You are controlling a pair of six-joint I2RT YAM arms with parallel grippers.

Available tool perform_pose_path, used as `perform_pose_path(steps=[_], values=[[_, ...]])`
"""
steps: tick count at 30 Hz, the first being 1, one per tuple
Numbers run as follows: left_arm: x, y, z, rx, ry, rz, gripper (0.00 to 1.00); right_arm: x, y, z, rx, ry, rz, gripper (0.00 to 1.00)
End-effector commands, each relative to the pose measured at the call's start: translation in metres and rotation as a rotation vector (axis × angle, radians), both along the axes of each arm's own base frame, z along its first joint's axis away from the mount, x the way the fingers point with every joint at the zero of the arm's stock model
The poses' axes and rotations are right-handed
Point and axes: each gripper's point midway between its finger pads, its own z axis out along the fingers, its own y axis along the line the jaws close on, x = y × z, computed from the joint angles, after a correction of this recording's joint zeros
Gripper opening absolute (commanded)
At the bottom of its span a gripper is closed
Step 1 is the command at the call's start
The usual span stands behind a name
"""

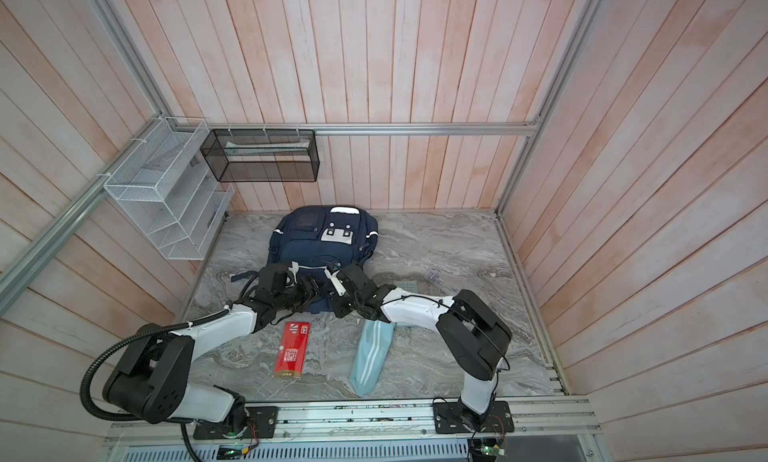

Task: Pack the student bag
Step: 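Drag the zipper pull along the backpack opening with the right gripper, then open the right gripper to release the zipper pull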

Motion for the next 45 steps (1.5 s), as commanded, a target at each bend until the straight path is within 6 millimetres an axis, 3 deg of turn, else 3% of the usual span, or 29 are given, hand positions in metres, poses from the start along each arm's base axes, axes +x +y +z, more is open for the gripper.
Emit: perform_pose_path(steps=[1, 4, 6, 14, 19, 24, 30, 32, 36, 42, 45], values=[[0.017, 0.004, -0.007, 0.118, -0.039, -0.01, 0.41, -0.014, 0.016, 0.029, 0.088, -0.041, 0.077, 0.0], [0.015, 0.004, -0.014, 0.143, -0.019, -0.033, 0.0, -0.011, 0.009, 0.027, 0.062, -0.063, 0.061, 0.0], [0.011, 0.006, -0.01, 0.152, -0.026, -0.039, 0.0, 0.0, -0.007, 0.019, 0.012, -0.069, -0.002, 0.0], [-0.013, 0.005, 0.018, 0.064, -0.032, -0.106, 0.0, 0.072, -0.103, -0.011, -0.165, -0.054, -0.275, 0.0], [-0.022, 0.01, 0.027, 0.021, -0.032, -0.126, 0.0, 0.113, -0.147, -0.026, -0.205, -0.033, -0.399, 0.0], [-0.028, 0.033, 0.033, 0.055, -0.034, -0.098, 0.0, 0.162, -0.188, -0.034, -0.19, -0.01, -0.527, 0.0], [-0.028, 0.059, 0.025, 0.099, -0.021, -0.063, 0.0, 0.192, -0.23, -0.042, -0.216, 0.015, -0.659, 0.0], [-0.022, 0.073, 0.025, 0.084, -0.035, -0.028, 0.0, 0.188, -0.238, -0.05, -0.173, 0.073, -0.667, 0.0], [0.001, 0.088, 0.027, 0.106, -0.057, 0.009, 0.0, 0.152, -0.224, -0.053, -0.168, 0.106, -0.59, 0.0], [0.048, 0.091, 0.031, 0.093, -0.099, 0.041, 0.1, 0.083, -0.155, -0.051, -0.235, 0.079, -0.353, 0.0], [0.068, 0.095, 0.024, 0.113, -0.087, 0.055, 0.12, 0.072, -0.136, -0.049, -0.254, 0.052, -0.313, 0.0]])
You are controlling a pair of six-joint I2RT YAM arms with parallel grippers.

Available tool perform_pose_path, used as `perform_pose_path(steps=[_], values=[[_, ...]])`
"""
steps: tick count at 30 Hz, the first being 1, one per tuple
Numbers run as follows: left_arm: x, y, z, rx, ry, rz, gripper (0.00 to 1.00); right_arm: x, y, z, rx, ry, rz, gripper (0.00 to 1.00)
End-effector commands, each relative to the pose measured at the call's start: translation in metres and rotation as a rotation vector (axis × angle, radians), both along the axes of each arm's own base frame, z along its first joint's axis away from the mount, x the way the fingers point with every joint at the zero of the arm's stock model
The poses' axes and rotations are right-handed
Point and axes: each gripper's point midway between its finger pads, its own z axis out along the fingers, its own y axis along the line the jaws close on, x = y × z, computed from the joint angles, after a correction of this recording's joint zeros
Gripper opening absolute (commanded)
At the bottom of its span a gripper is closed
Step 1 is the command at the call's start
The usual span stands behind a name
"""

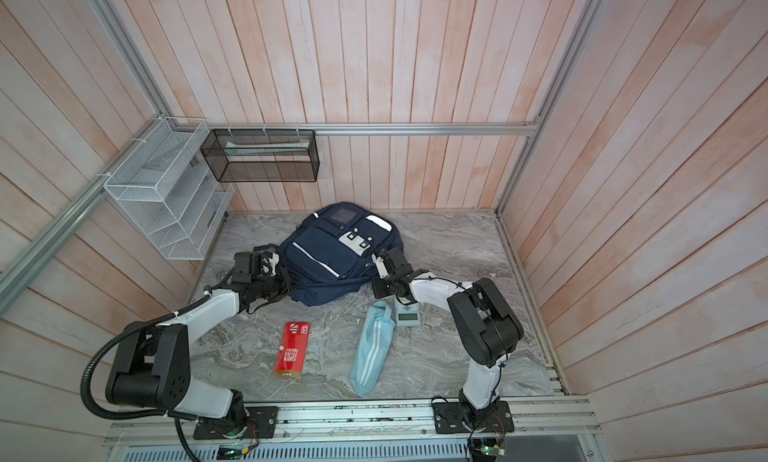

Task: Pack the student bag
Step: 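Open the right gripper to release the zipper pull, then move both grippers up to the top of the backpack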

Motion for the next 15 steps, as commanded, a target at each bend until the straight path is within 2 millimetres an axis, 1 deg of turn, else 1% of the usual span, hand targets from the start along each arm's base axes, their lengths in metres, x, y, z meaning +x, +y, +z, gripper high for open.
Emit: perform_pose_path(steps=[1, 2, 3, 4, 6, 9, 10, 11, 13, 14, 15], values=[[0.043, 0.019, 0.016, 0.058, -0.113, 0.062, 0.13, -0.004, -0.013, -0.002, -0.119, -0.033, -0.049, 0.0], [0.048, 0.023, 0.015, 0.057, -0.111, 0.071, 0.14, -0.001, -0.016, -0.003, -0.128, -0.039, -0.071, 0.08], [0.051, 0.027, 0.014, 0.06, -0.111, 0.081, 0.16, 0.004, -0.02, -0.001, -0.143, -0.051, -0.097, 0.22], [0.054, 0.03, 0.014, 0.063, -0.114, 0.089, 0.2, 0.006, -0.023, 0.001, -0.153, -0.059, -0.114, 0.3], [0.057, 0.036, 0.02, 0.074, -0.126, 0.108, 0.31, 0.011, -0.028, 0.014, -0.151, -0.095, -0.143, 0.42], [0.053, 0.043, 0.034, 0.11, -0.147, 0.133, 0.58, 0.011, -0.036, 0.037, -0.13, -0.165, -0.177, 0.5], [0.05, 0.045, 0.038, 0.119, -0.153, 0.139, 0.63, 0.013, -0.039, 0.046, -0.119, -0.195, -0.189, 0.51], [0.046, 0.044, 0.048, 0.119, -0.174, 0.14, 0.68, 0.015, -0.041, 0.057, -0.103, -0.236, -0.187, 0.53], [0.034, 0.033, 0.063, 0.115, -0.21, 0.137, 0.8, 0.029, -0.05, 0.081, -0.06, -0.333, -0.198, 0.63], [0.028, 0.021, 0.073, 0.119, -0.231, 0.123, 0.84, 0.039, -0.054, 0.094, -0.033, -0.381, -0.193, 0.68], [0.022, 0.006, 0.082, 0.112, -0.246, 0.099, 0.85, 0.049, -0.056, 0.107, 0.012, -0.414, -0.172, 0.7]])
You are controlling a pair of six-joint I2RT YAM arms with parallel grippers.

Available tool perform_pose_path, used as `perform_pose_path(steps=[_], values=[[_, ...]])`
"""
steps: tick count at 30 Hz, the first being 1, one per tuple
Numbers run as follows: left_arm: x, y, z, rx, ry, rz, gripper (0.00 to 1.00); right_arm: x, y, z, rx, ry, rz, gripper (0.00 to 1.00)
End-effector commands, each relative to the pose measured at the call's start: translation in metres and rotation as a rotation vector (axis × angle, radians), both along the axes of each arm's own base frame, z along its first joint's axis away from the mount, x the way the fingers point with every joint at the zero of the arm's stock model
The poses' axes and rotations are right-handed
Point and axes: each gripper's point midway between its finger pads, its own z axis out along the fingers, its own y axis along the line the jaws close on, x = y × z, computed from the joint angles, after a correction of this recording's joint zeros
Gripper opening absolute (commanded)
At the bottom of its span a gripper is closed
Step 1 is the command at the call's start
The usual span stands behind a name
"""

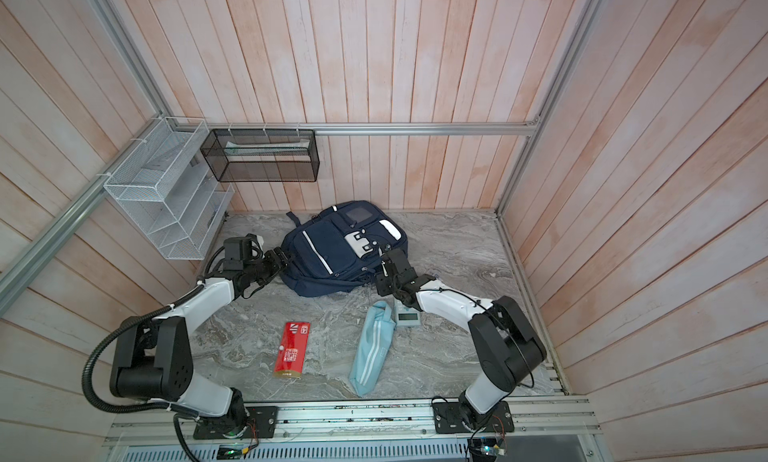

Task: Pack the student bag
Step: 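Move both grippers up to the top of the backpack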

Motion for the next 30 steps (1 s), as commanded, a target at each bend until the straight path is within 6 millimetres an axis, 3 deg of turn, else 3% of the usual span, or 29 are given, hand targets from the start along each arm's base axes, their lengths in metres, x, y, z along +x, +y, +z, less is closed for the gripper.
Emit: perform_pose_path(steps=[1, 4, 6, 10, 14, 16, 19, 26, 28, 30], values=[[-0.017, -0.039, 0.037, -0.002, -0.09, -0.067, 0.85, 0.039, -0.012, 0.044, 0.093, -0.172, 0.046, 0.71], [-0.031, -0.104, 0.048, -0.134, -0.12, -0.21, 0.83, 0.063, -0.009, 0.056, 0.174, -0.197, 0.192, 0.67], [-0.036, -0.139, 0.04, -0.156, -0.112, -0.274, 0.78, 0.073, -0.002, 0.051, 0.158, -0.196, 0.327, 0.63], [-0.034, -0.17, 0.001, -0.156, -0.048, -0.316, 0.68, 0.086, 0.001, 0.032, -0.034, -0.257, 0.478, 0.62], [-0.031, -0.169, -0.045, -0.11, 0.045, -0.304, 0.63, 0.067, 0.01, 0.002, -0.269, -0.351, 0.688, 0.67], [-0.031, -0.163, -0.057, -0.071, 0.06, -0.286, 0.63, 0.057, 0.014, -0.016, -0.433, -0.396, 0.79, 0.69], [-0.036, -0.154, -0.066, -0.049, 0.076, -0.271, 0.63, 0.065, 0.016, -0.031, -0.588, -0.429, 0.8, 0.7], [-0.04, -0.137, -0.085, -0.06, 0.111, -0.242, 0.62, 0.084, 0.029, -0.067, -0.714, -0.41, 0.854, 0.69], [-0.037, -0.129, -0.089, -0.071, 0.117, -0.229, 0.62, 0.086, 0.033, -0.074, -0.733, -0.411, 0.878, 0.58], [-0.029, -0.115, -0.092, -0.047, 0.111, -0.199, 0.6, 0.084, 0.036, -0.074, -0.709, -0.395, 0.884, 0.28]])
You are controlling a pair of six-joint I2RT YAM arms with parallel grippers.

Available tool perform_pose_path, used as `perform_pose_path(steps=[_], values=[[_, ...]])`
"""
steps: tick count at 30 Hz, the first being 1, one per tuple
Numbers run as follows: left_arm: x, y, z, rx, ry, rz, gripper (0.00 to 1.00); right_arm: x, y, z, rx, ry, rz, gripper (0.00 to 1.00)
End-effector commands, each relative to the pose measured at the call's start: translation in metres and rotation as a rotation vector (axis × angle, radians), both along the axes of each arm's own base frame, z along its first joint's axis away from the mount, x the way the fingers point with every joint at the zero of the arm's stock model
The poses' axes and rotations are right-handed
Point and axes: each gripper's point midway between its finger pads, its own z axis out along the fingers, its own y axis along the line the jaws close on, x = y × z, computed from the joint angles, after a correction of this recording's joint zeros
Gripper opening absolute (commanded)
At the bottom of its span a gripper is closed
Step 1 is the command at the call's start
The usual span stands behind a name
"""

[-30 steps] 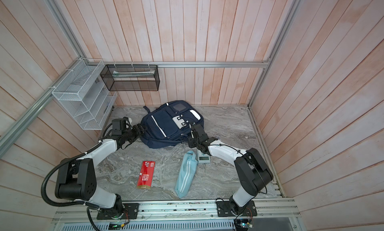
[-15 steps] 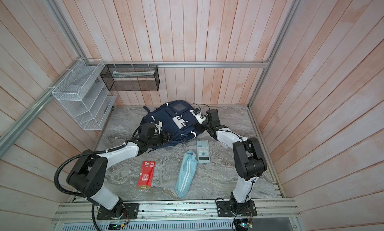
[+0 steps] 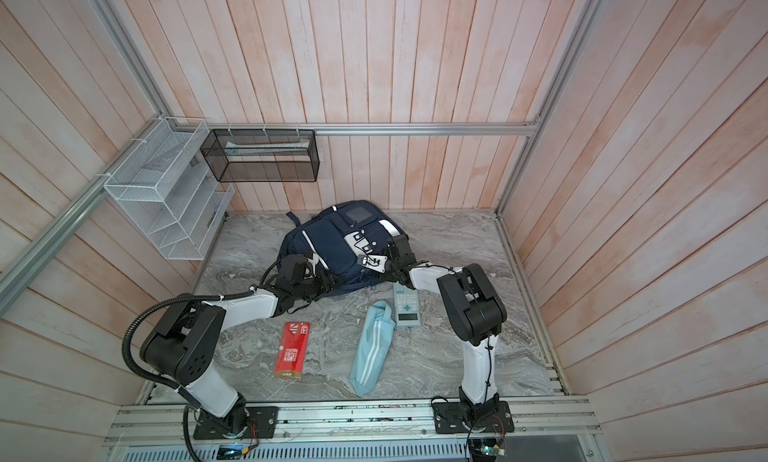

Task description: Pack the student bag

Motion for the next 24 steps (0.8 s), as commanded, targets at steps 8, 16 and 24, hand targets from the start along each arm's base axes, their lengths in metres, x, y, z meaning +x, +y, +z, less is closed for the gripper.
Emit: perform_pose_path(steps=[8, 16, 24], values=[[0.056, 0.039, 0.012, 0.132, -0.076, 0.086, 0.55, -0.048, 0.027, 0.023, 0.11, 0.05, 0.078, 0.05], [0.052, 0.039, 0.056, 0.224, -0.182, 0.094, 0.51, -0.067, 0.039, 0.01, 0.112, 0.139, 0.057, 0.08], [0.012, 0.014, 0.063, 0.129, -0.151, 0.044, 0.51, -0.022, 0.01, 0.043, 0.129, 0.012, -0.068, 0.49]])
